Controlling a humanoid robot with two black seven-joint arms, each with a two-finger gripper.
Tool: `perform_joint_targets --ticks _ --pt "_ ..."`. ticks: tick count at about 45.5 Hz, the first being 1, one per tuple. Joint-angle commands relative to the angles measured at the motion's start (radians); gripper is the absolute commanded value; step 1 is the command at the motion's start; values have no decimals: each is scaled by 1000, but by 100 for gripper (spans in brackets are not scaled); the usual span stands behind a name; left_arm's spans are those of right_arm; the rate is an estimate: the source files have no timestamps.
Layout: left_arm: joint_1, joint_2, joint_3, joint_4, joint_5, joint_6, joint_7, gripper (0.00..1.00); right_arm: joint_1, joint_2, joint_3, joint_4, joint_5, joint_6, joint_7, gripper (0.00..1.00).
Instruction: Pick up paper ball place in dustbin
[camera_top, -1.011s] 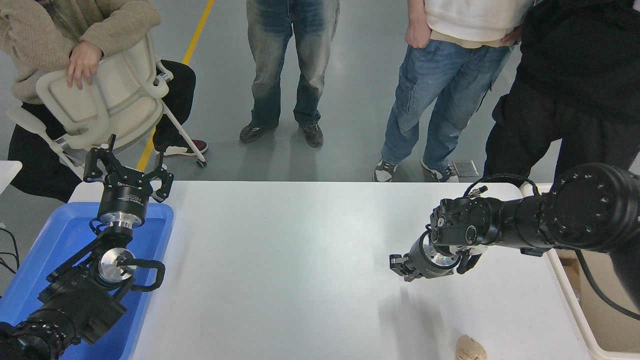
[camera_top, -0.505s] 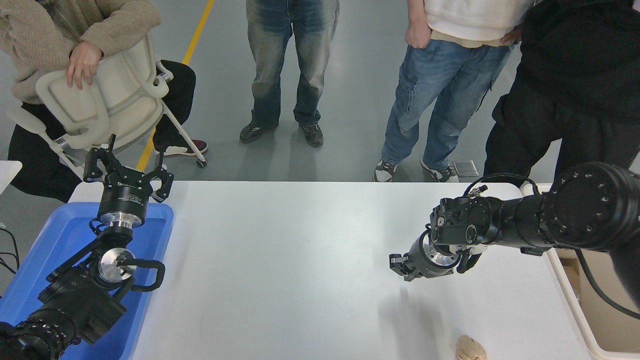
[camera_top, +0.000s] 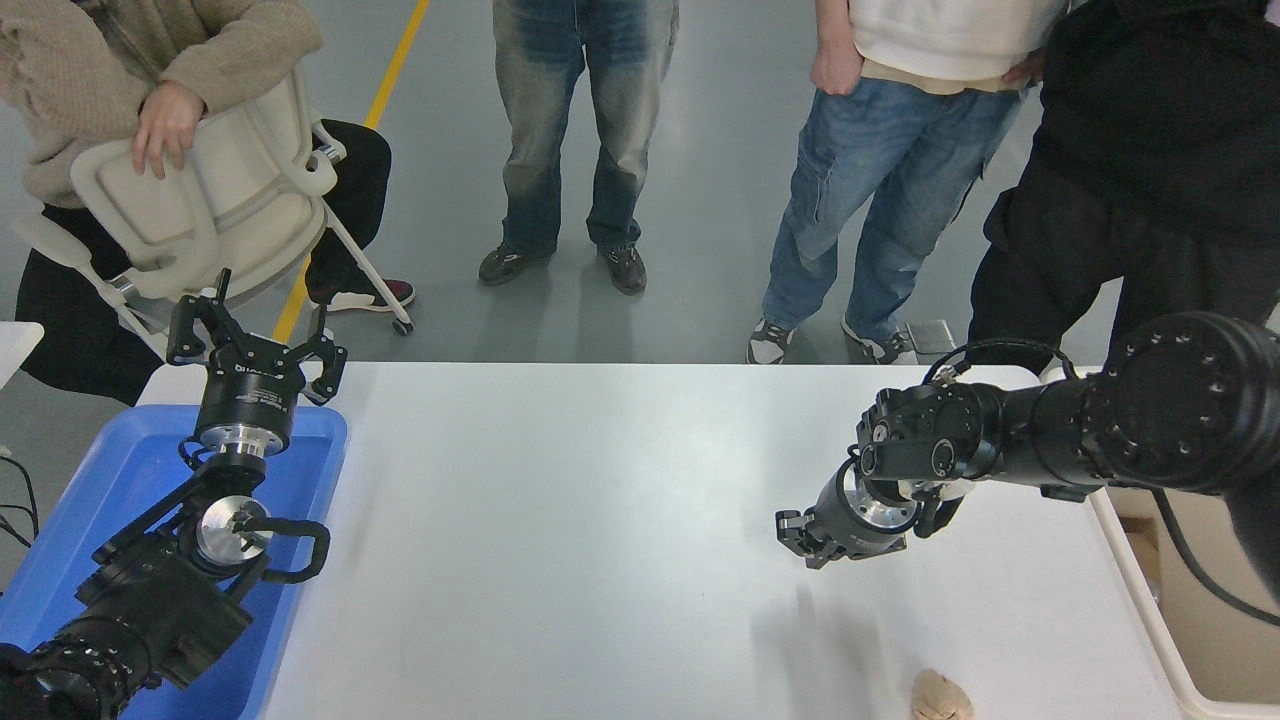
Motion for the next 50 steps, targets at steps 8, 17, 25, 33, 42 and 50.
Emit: perform_joint_targets --ticks 8,17,25,33,42,50 --pt "0 0 1 1 0 0 0 99 379 -104 -4 209 9 287 2 0" --pt "0 0 1 1 0 0 0 99 557 -179 -11 223 12 336 4 0" --pt "0 -2 1 1 0 0 0 99 706 -256 -27 295 12 336 4 0" --pt "0 0 1 -1 0 0 0 99 811 -311 -63 349 12 336 4 0" --pt "1 -2 1 1 0 0 0 99 875 -322 -77 389 13 336 4 0" --pt "0 -2 1 1 0 0 0 99 892 -313 -93 387 19 336 4 0"
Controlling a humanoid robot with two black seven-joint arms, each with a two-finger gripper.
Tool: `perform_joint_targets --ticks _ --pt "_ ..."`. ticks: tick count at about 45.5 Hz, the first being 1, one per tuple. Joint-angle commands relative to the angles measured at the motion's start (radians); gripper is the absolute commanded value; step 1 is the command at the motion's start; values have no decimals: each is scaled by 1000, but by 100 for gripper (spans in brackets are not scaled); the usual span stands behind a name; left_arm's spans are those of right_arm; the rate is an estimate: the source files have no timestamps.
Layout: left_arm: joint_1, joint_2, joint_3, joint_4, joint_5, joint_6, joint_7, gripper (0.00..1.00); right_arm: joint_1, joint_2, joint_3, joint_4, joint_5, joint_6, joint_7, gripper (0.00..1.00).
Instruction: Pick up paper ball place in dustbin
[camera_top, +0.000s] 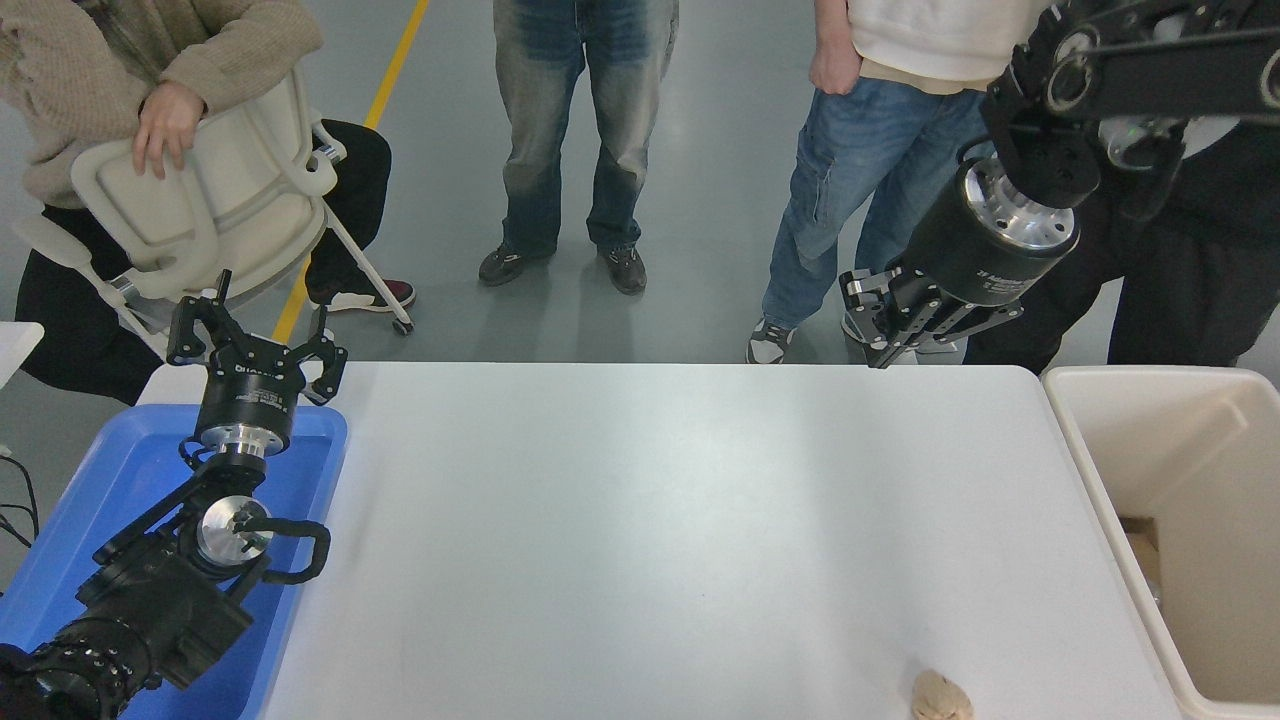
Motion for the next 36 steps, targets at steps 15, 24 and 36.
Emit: perform_joint_targets --ticks 15,24,36 --pt "-1 -1 0 0 0 0 0 99 60 3 -45 15 6 3 -1 100" --pt "-1 -1 0 0 0 0 0 99 80 7 -144 24 9 3 -1 100" --pt "1 -1 0 -1 0 0 0 99 120 0 -210 47 11 3 0 100"
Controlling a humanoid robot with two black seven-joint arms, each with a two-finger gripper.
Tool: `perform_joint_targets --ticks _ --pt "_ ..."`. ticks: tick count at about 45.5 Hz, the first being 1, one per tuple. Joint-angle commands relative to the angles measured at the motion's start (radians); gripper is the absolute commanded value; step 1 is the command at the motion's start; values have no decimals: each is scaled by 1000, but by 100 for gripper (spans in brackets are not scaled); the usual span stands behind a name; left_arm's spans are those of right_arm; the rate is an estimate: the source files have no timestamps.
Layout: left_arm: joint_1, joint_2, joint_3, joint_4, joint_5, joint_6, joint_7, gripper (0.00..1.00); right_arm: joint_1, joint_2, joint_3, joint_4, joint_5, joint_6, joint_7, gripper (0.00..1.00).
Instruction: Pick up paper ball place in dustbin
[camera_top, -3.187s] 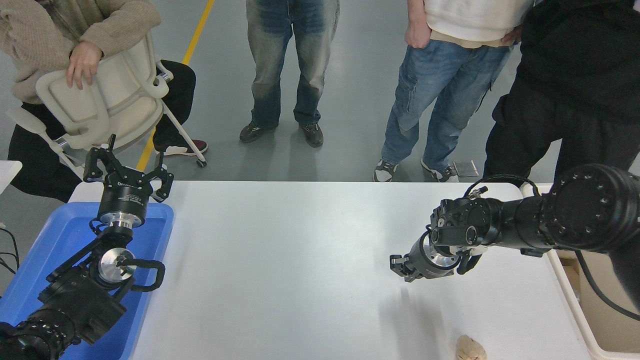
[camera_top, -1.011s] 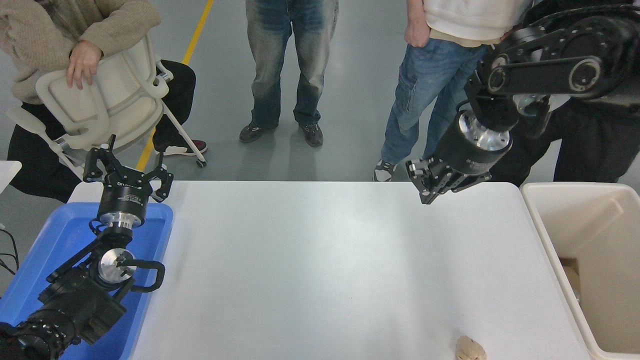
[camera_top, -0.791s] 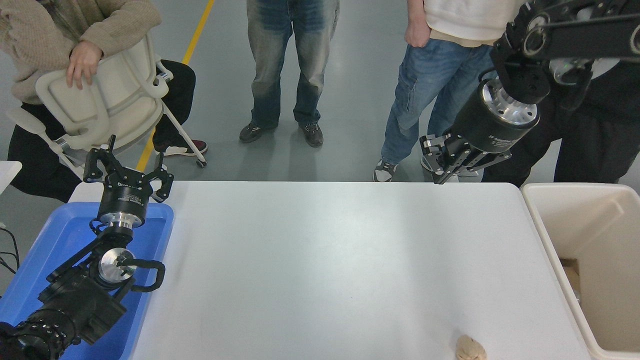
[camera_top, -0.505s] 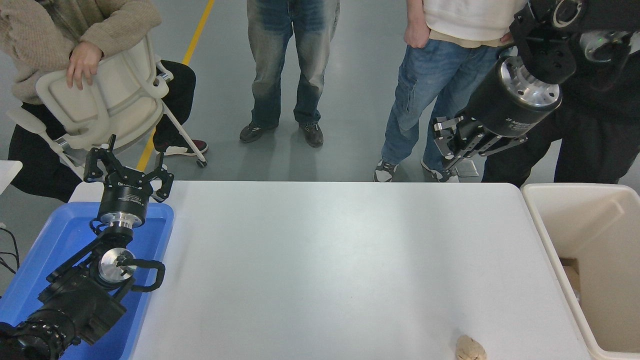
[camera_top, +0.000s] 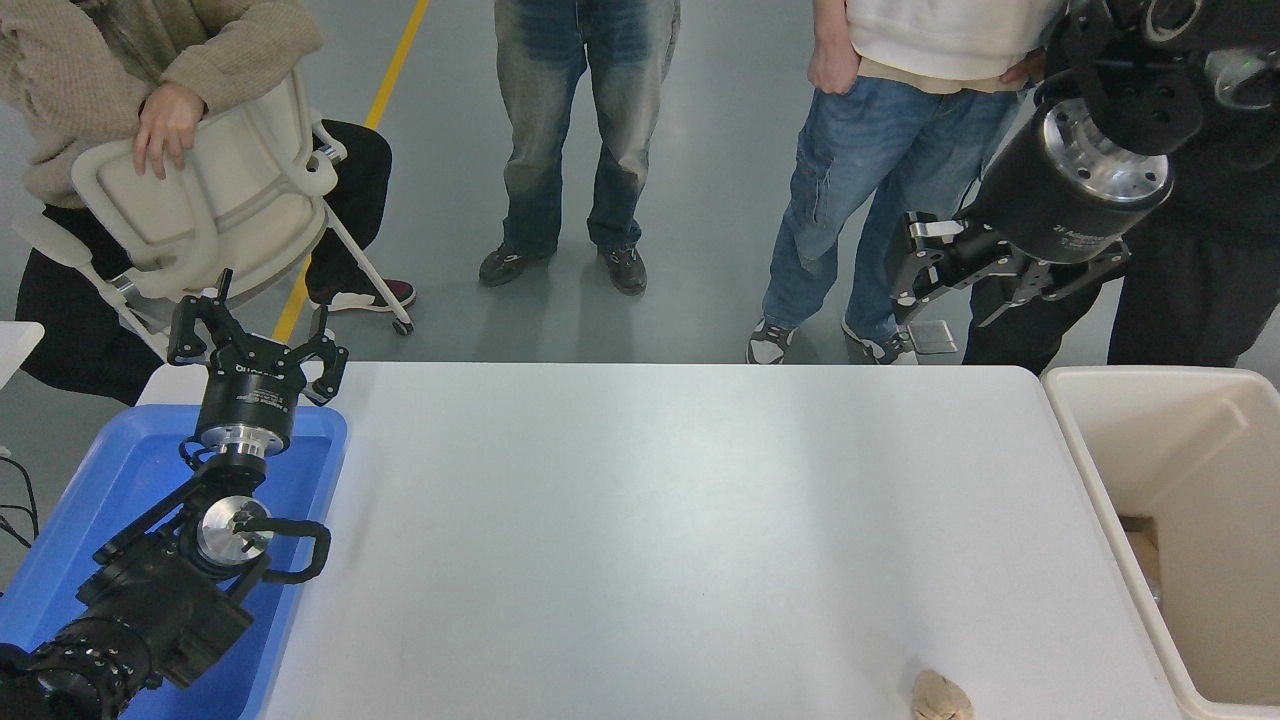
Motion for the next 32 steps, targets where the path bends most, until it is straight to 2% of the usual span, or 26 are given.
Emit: perform_joint_targets --ticks 1,9,25,32 --pt "0 0 0 -1 0 0 0 99 33 -1 -60 22 1 0 1 100" --pt "1 0 0 0 0 0 0 99 32 -11 -63 59 1 0 -2 100" --pt "1 0 0 0 0 0 0 99 -100 -231 -130 68 -12 0 -3 100" --pt "1 1 0 0 0 0 0 99 -250 -269 -150 58 -42 0 -3 100"
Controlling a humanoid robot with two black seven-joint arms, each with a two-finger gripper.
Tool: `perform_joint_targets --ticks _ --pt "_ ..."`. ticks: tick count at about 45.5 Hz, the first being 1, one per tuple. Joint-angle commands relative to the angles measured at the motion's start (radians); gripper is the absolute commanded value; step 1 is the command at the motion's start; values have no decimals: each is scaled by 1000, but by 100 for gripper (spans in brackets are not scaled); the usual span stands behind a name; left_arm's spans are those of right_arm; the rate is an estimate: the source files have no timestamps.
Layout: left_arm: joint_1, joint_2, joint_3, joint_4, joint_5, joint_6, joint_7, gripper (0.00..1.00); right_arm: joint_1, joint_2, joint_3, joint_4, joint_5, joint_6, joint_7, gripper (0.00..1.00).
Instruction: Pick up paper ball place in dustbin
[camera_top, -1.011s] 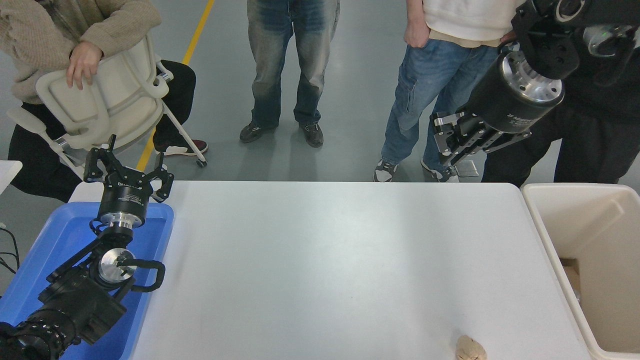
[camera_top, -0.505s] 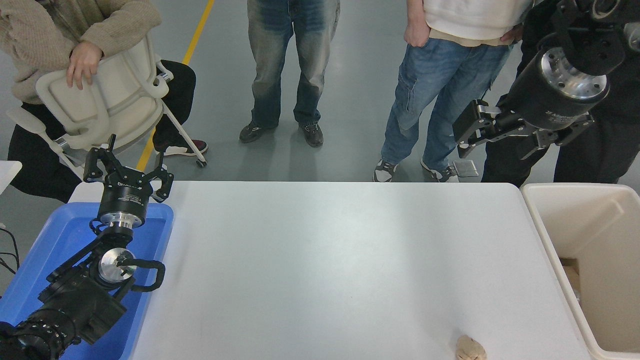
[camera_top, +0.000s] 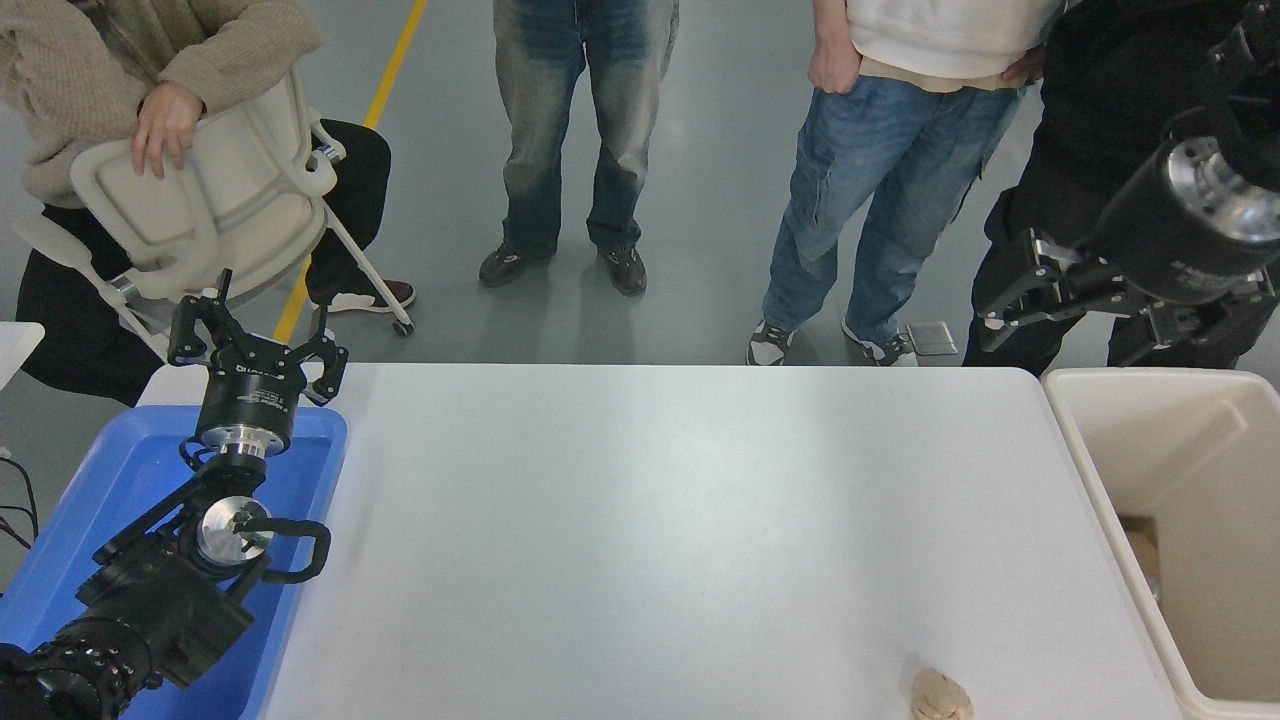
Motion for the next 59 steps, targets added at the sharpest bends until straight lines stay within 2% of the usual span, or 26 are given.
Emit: perform_joint_targets --ticks 1,16,31,37,40,52,59 --pt "0 -1 0 -1 0 0 0 99 -182 -93 -29 -5 -29 0 -1 100" --pt "0 1 0 -1 0 0 0 99 -556 -88 176 -66 -33 0 -1 100" --pt "0 1 0 -1 0 0 0 99 -747 -79 271 -91 -40 -6 -1 100" --pt "0 1 0 -1 0 0 0 99 -849 -37 317 -121 -45 -58 -1 100" --pt "0 1 0 1 0 0 0 99 -895 -30 348 -149 -49 -126 -1 97" --pt "0 1 0 -1 0 0 0 99 -978 10 377 -201 -51 -382 -3 97" --pt "0 1 0 -1 0 0 0 99 -1012 38 377 -201 -74 -419 -3 97"
